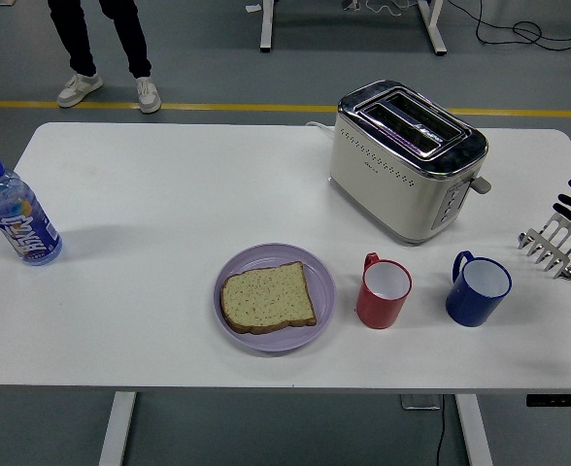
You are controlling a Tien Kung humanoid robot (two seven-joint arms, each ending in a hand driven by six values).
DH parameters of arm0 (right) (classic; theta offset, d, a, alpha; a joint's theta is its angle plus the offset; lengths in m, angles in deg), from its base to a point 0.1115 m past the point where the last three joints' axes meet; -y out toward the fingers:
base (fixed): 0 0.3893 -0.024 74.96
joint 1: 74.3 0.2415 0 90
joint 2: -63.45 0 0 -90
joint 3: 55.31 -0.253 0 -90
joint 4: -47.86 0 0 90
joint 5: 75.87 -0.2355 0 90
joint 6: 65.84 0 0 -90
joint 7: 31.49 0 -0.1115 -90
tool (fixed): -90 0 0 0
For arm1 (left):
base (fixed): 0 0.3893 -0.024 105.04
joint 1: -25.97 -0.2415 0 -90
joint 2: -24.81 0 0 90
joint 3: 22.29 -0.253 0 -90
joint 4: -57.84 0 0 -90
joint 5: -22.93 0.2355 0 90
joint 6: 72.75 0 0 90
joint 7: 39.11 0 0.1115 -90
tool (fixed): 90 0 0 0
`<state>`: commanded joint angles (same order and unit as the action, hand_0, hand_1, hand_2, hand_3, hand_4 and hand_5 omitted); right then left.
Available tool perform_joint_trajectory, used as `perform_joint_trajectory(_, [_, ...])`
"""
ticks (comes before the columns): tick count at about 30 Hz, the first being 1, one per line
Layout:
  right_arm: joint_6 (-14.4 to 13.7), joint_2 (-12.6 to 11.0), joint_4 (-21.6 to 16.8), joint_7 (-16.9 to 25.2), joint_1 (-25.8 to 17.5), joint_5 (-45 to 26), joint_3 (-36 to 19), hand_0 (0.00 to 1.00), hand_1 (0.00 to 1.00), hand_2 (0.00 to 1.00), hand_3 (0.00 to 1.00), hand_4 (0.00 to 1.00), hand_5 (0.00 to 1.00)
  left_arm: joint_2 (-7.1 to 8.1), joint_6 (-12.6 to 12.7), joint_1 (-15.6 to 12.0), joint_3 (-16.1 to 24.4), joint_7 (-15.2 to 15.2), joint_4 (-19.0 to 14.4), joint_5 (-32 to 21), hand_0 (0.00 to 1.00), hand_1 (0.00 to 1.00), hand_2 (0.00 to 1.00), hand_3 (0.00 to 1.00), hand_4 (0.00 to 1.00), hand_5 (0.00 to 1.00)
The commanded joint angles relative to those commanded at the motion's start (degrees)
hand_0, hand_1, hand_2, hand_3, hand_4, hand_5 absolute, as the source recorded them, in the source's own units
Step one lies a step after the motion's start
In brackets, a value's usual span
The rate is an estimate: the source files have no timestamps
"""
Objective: Pick up the cup,pour liquid into bread,place the cup on the desk
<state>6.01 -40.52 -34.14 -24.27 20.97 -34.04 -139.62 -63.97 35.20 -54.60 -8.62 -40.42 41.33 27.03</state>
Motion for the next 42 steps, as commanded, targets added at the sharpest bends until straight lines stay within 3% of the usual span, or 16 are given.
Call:
perform_joint_trajectory(9, [-0.07,-0.51,-0.24,-2.82,-0.11,14.33,-0.88,0.674,0.561,0.635,0.625,0.689,0.218,0.04,0.01,0.24,-0.28,0.13,0.02,-0.51,0.688,0.7,0.705,0.56,0.251,0.998])
perform_joint_trajectory(10, [0.04,-0.64,-0.35,-3.33,-0.19,16.81,-0.95,0.761,0.681,0.757,0.738,0.843,0.24,0.04,0.01,0.27,-0.28,0.13,0.02,-0.52,0.688,0.699,0.705,0.56,0.251,0.998])
perform_joint_trajectory(15, [0.31,-1.48,-1.84,-7.2,-1.03,27.51,-0.86,0.761,0.681,0.757,0.738,0.843,0.24,0.01,0.01,0.34,-0.28,0.14,0.03,-0.58,0.688,0.699,0.705,0.56,0.251,0.998])
perform_joint_trajectory(16, [0.94,-1.71,-2.56,-8.72,-1.35,30.1,-0.8,0.853,0.787,0.881,0.83,0.909,0.231,0.01,0.0,0.35,-0.25,0.13,0.02,-0.5,0.688,0.699,0.705,0.56,0.251,0.998])
perform_joint_trajectory(26, [7.71,-3.8,-11.09,-21.5,-3.56,50.77,1.36,0.881,0.813,0.901,0.858,0.939,0.247,0.16,-0.05,0.58,-0.42,0.24,0.01,-0.52,0.687,0.699,0.704,0.561,0.251,0.998])
perform_joint_trajectory(34, [12.44,-3.92,-14.16,-27.99,-3.26,56.98,2.97,0.938,0.848,0.933,0.882,0.959,0.26,0.18,-0.02,0.82,-0.57,0.28,0.02,-0.85,0.688,0.699,0.703,0.559,0.251,0.998])
perform_joint_trajectory(42, [12.9,-3.55,-15.58,-31.61,-2.63,58.04,4.91,0.938,0.853,0.934,0.881,0.963,0.273,0.21,-0.05,0.85,-0.6,0.28,0.01,-0.84,0.688,0.698,0.702,0.556,0.252,0.998])
